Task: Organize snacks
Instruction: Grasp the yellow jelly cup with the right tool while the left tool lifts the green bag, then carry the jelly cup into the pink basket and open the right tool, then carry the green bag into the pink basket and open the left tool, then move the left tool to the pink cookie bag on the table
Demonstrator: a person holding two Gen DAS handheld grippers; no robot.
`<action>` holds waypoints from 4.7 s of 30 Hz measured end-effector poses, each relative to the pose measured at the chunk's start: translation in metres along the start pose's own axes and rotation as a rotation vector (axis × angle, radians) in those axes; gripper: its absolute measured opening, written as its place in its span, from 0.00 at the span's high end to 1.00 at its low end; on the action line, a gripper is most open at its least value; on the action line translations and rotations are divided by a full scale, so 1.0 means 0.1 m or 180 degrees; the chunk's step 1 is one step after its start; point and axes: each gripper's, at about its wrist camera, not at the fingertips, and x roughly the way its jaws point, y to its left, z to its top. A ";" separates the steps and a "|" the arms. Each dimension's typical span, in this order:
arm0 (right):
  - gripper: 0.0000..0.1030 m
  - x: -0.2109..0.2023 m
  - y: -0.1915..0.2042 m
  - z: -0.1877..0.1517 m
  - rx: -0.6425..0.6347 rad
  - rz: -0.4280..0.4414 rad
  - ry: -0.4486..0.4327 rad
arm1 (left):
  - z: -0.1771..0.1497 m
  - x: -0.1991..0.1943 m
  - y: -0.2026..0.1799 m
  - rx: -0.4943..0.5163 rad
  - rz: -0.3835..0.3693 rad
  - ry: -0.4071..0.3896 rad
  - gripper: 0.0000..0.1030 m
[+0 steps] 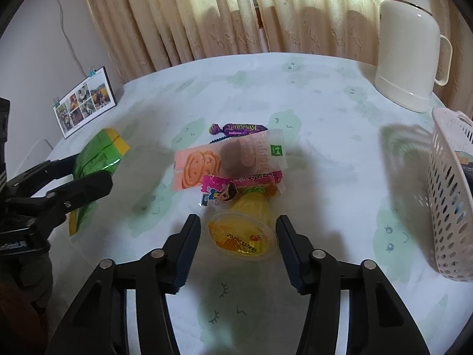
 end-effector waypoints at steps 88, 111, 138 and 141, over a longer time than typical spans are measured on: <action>0.51 -1.68 -1.71 -0.50 0.1349 -0.1597 -0.1757 | 0.74 0.30 -1.51 0.0252 -0.0818 0.0154 0.21; 0.45 -1.76 -1.80 -0.57 0.1531 -0.1605 -0.1876 | 1.07 0.71 -2.51 0.0366 -0.1406 0.0248 0.11; 0.44 -1.70 -1.57 -0.54 0.1195 -0.1490 -0.1908 | 0.87 0.55 -1.77 0.0140 -0.0830 0.0163 0.11; 0.44 -1.69 -1.51 -0.53 0.1110 -0.1449 -0.1924 | 0.81 0.53 -1.57 0.0081 -0.0732 0.0190 0.11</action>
